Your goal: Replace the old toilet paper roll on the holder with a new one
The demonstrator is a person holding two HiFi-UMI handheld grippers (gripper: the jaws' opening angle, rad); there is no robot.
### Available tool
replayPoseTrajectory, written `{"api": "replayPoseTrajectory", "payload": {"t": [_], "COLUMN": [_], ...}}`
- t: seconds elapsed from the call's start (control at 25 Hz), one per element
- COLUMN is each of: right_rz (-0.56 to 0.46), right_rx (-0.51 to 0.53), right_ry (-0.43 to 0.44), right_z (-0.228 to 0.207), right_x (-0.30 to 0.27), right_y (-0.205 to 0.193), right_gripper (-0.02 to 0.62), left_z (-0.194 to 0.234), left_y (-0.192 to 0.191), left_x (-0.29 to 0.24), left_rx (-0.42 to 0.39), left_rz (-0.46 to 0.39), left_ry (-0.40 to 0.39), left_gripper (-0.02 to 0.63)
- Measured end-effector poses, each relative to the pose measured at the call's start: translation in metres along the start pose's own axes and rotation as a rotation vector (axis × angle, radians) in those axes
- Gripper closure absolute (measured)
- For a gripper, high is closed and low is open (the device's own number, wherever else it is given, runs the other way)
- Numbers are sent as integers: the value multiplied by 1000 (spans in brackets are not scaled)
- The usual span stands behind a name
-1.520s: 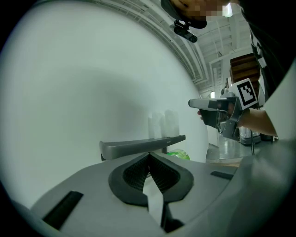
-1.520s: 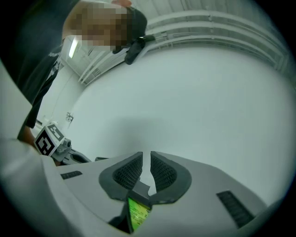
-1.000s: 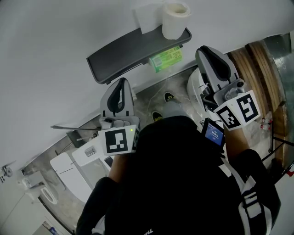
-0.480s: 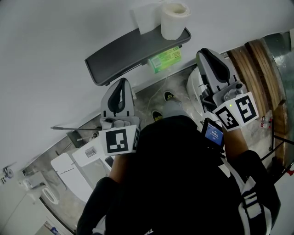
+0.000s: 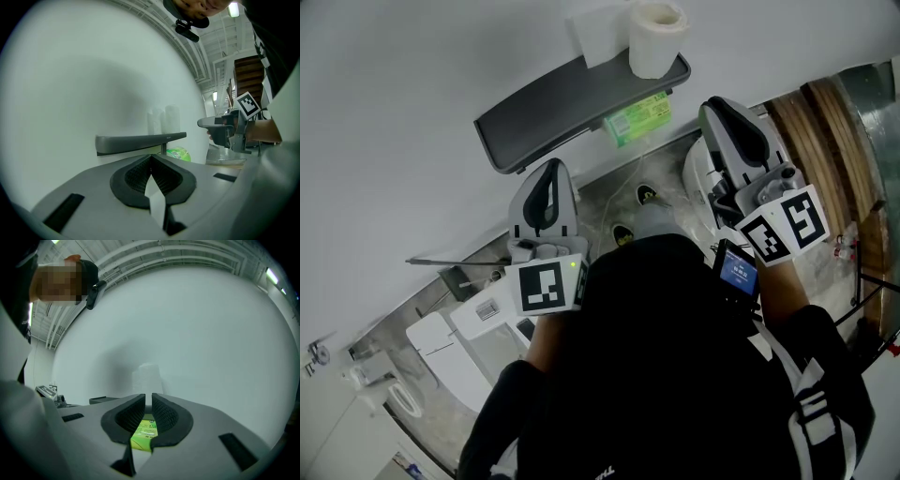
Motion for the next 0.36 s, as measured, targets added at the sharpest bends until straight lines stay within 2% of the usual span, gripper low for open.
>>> {"api": "replayPoseTrajectory", "payload": {"t": [0.36], "right_rz": [5], "right_rx": [-26], "right_ry": [5], "right_z": [4], "right_x": [2], "right_y": [-2], "right_gripper": [540], "left_z": [-3], "left_y": [2], "left_x": [1], "left_rx": [20], "left_rz": [5], "left_ry": [3], "left_gripper": [584]}}
Point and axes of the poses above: the fingertips, and each gripper's own axes: x backward along the fingers, z to its left, y out of its top, the point moved 6 cm from there along x, backward along the fingers, and after that the axes turned 8 degrees about -z, right-handed, at the moved point
